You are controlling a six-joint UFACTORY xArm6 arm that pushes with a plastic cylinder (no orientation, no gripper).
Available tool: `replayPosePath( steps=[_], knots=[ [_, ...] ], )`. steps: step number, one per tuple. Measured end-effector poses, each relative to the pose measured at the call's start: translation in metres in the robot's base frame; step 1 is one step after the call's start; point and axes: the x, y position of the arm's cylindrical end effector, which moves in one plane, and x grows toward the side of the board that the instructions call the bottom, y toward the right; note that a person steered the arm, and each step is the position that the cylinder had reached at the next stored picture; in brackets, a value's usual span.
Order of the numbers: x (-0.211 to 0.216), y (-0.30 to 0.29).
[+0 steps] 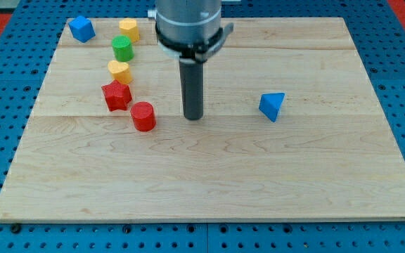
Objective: Place the red circle bottom of the red star
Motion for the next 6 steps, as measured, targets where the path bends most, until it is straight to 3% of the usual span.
replayPosePath(
  steps=[3,4,6],
  knots=[
    [0.022,-0.084],
    [0.03,-0.051],
    [0.046,-0.076]
  ],
)
